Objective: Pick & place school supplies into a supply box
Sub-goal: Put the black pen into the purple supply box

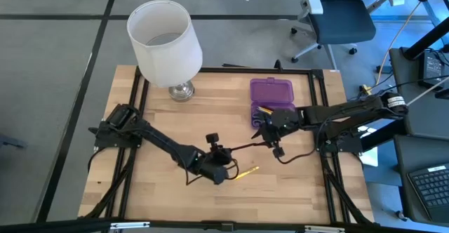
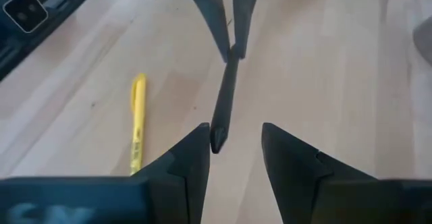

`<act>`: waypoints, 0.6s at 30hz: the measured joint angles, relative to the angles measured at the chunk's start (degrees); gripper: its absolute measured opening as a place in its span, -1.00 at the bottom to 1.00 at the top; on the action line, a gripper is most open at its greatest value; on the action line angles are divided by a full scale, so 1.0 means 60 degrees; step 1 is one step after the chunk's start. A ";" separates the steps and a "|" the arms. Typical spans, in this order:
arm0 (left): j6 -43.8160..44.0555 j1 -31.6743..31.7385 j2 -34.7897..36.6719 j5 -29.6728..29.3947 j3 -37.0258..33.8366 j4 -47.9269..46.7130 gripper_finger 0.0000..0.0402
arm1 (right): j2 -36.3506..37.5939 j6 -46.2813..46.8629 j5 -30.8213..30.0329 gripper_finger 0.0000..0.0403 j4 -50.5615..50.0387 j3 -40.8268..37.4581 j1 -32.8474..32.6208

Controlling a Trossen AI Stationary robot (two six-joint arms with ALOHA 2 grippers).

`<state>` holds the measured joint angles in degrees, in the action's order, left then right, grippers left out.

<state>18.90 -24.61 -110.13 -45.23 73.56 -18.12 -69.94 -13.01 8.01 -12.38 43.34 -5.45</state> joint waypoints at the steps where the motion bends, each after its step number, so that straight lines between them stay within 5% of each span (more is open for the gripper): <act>1: -0.0138 0.0015 0.0000 0.0024 0.0000 0.0006 -0.86 | 0.0051 0.0135 0.0000 -0.31 -0.0141 0.0003 -0.0004; 18: -0.0894 0.0872 0.0000 0.0854 0.0005 0.0793 -0.86 | 0.0033 0.0126 -0.0436 -0.31 0.0393 0.0007 -0.0294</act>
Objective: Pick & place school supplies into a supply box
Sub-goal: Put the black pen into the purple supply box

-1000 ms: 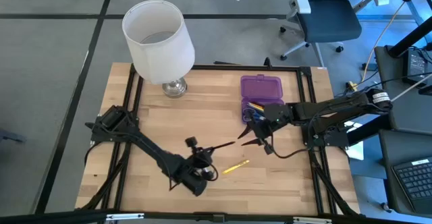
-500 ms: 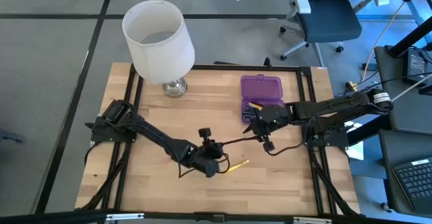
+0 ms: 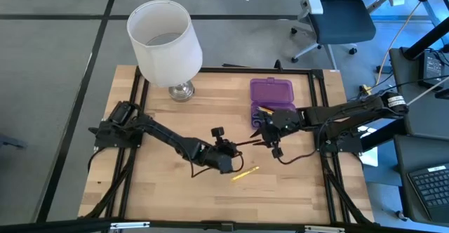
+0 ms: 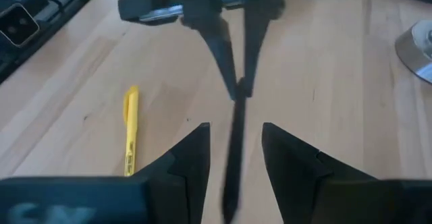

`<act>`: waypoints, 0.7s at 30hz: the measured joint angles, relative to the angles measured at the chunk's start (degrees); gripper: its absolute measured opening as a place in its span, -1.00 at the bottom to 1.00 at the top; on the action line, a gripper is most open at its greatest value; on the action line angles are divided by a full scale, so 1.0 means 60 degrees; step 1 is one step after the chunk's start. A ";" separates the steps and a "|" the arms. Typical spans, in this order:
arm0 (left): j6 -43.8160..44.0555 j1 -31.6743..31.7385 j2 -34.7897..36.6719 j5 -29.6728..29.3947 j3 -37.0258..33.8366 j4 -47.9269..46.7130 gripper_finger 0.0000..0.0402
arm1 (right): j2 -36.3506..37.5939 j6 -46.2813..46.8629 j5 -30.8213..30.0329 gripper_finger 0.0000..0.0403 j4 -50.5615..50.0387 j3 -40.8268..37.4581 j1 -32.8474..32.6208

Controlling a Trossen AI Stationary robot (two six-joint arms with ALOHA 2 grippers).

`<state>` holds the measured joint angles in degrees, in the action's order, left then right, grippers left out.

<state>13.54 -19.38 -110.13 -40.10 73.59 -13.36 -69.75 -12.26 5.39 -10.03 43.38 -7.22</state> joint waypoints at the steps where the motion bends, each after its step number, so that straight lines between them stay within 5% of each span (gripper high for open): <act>1: 0.0000 0.0062 0.0000 0.0047 -0.0001 0.0030 -0.86 | -0.0041 -0.0033 -0.0131 -0.31 0.0010 0.0001 -0.0088; 12: 0.0029 0.0494 0.0000 0.0720 0.0003 0.0110 -0.86 | -0.0956 -0.0473 -0.2439 -0.31 -0.0391 0.0184 -0.0930; 21: 0.0036 0.0507 0.0000 0.0803 0.0006 0.0126 -0.86 | -0.2819 -0.0212 -0.2970 -0.31 -0.2893 0.2352 -0.1024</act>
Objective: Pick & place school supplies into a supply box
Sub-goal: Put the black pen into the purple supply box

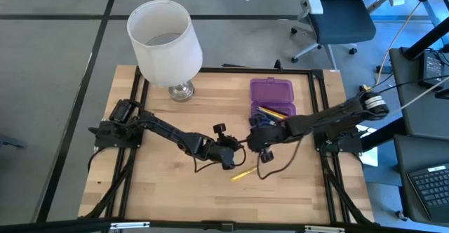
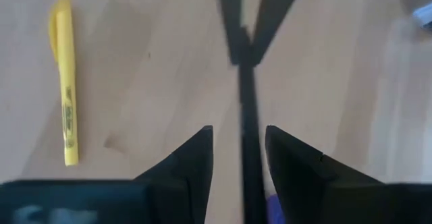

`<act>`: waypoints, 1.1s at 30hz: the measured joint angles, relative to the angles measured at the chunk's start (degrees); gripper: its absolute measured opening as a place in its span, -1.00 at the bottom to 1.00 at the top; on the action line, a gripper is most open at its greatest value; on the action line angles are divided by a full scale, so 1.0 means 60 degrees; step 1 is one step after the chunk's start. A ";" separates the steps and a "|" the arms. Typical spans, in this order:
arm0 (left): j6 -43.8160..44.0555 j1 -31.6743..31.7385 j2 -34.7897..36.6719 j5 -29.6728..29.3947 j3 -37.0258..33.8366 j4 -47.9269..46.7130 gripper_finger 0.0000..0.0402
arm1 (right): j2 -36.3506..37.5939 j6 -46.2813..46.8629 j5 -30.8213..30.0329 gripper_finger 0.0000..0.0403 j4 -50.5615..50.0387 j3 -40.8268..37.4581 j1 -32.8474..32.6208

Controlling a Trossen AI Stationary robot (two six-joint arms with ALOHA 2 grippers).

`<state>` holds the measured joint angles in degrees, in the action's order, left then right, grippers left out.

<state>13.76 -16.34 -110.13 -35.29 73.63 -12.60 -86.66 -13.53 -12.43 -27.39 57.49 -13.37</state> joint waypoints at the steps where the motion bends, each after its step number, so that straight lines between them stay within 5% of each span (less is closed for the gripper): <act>1: 0.0000 0.0003 0.0000 -0.0003 0.0000 0.0000 -0.86 | -0.0275 -0.0002 0.0000 -0.31 -0.0313 0.0200 0.0000; 12: 0.0011 -0.0004 0.0000 -0.0008 0.0007 -0.0241 -0.86 | -0.1722 0.0241 -0.0019 -0.31 -0.1880 0.2130 0.0000; 33: 0.0073 0.0000 0.0000 0.0098 0.0007 -0.0289 -0.85 | -0.1740 0.0748 -0.0023 -0.61 -0.2184 0.2278 0.0004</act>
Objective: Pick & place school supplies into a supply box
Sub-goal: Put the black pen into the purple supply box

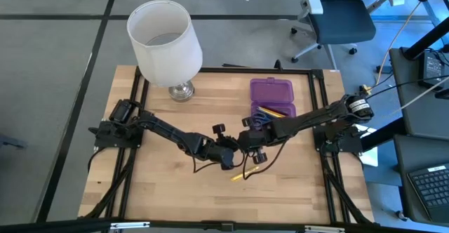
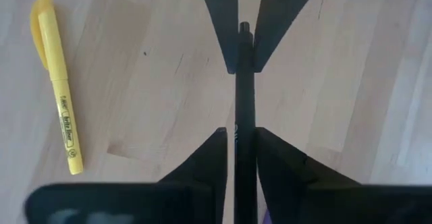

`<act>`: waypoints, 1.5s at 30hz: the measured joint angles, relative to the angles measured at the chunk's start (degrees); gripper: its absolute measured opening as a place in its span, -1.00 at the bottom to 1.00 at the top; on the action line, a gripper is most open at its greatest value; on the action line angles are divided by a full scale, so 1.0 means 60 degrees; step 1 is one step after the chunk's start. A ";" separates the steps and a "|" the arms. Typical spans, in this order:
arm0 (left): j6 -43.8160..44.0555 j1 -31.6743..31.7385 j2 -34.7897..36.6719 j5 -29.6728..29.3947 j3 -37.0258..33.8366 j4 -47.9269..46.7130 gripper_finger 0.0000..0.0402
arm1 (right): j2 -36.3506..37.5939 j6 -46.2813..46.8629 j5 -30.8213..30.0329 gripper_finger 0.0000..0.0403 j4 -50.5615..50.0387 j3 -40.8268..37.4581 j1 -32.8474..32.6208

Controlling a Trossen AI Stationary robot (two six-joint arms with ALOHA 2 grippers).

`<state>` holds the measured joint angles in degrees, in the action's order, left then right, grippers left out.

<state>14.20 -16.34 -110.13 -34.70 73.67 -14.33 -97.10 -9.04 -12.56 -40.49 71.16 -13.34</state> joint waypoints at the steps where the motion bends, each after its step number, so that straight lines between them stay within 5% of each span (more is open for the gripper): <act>1: -0.0003 0.0000 0.0000 0.0002 0.0000 0.0001 -0.84 | 0.0000 0.0000 -0.0008 -0.64 0.0000 0.0000 0.0000; 16: -0.0102 0.0007 0.0000 -0.0054 0.0000 0.0020 -0.79 | 0.0000 0.0458 -0.0333 -0.77 -0.0238 0.0000 -0.0004; 29: -0.0313 -0.0182 0.0287 0.0040 -0.0004 -0.0023 -0.43 | 0.0169 0.1398 -0.0691 -0.79 -0.2435 -0.0121 0.0308; 45: -0.0495 -0.0552 0.0634 0.0314 -0.0004 0.0218 -0.38 | 0.5350 0.2993 -0.1212 -0.75 0.0382 -0.4779 0.1813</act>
<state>11.22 -19.65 -106.32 -32.81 73.65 -13.02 -65.00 8.92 -19.84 -38.20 42.48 -2.47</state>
